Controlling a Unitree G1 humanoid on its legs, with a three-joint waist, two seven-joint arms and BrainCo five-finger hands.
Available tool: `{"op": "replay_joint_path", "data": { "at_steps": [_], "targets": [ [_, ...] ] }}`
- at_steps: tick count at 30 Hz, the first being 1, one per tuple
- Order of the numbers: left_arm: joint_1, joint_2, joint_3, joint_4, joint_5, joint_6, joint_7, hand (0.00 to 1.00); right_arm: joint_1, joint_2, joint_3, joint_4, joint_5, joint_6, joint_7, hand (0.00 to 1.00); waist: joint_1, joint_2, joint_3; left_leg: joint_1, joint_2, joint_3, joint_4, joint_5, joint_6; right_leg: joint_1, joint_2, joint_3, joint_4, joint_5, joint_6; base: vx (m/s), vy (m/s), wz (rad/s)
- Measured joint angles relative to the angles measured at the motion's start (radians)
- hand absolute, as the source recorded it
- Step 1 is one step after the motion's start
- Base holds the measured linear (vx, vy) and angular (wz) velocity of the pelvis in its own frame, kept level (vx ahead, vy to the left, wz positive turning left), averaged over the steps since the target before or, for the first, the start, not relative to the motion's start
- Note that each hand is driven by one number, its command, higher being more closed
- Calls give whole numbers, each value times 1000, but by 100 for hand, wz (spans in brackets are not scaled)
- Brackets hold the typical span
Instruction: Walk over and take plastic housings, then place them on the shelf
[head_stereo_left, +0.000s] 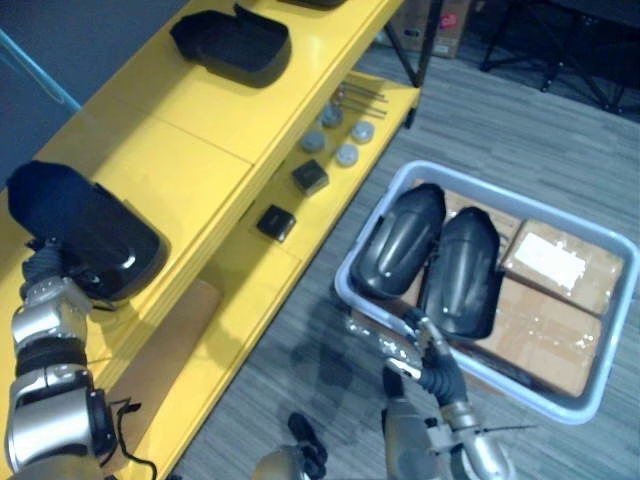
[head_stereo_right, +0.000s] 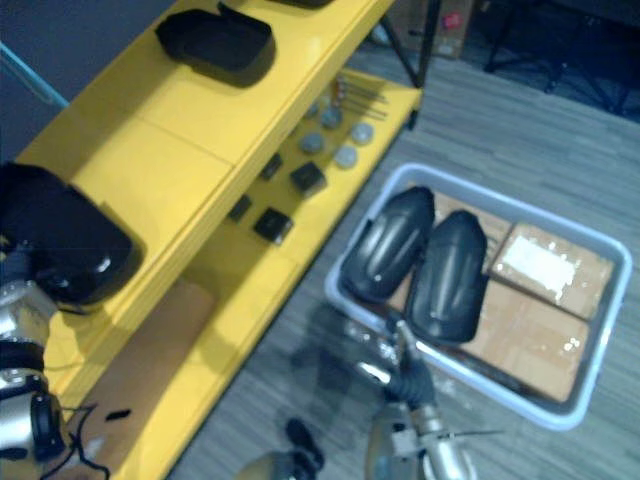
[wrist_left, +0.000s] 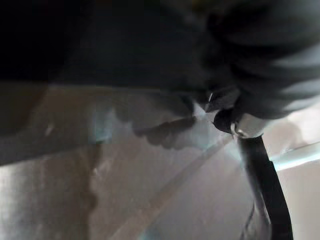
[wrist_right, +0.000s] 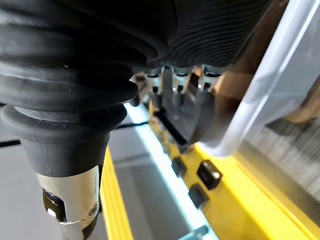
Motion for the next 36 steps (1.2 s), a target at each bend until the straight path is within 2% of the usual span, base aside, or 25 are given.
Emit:
{"op": "replay_joint_path", "data": {
  "at_steps": [12,21,26,30,33,36],
  "targets": [
    [1,0,2,0,-1,-2,89,0,1,-4,0,0,0,0,-2,0,0,0,0,9,-2,-7,5,-1,1,-1,-7,-3,32,-13,2,-2,0,1],
    [5,5,53,-14,1,-2,209,0,22,-2,2,1,-1,-2,-20,0,1,2,0,47,-6,-16,3,-2,4,38,-15,-6,45,-24,3,0,0,0],
    [16,47,85,-28,7,-7,289,0,32,-2,5,3,-1,-5,-20,0,3,4,-1,66,-7,-25,-2,-4,5,64,-18,-13,40,-25,5,-9,0,3],
    [41,82,95,-43,12,-52,319,0,63,4,23,3,-1,-14,-18,0,2,10,-12,81,-7,-33,-11,-3,5,93,-20,-31,17,-21,9,26,1,8],
    [52,84,164,-125,19,-87,354,0,108,29,33,13,0,-16,-17,0,13,15,-39,113,-9,-39,-41,6,4,132,-17,-45,-19,-12,11,82,0,10],
    [76,84,167,-195,20,-155,379,0,153,51,44,14,0,-45,-17,0,15,17,-95,147,-8,-54,-71,10,0,185,-14,-74,-63,-10,14,90,8,16]
  ]
}}
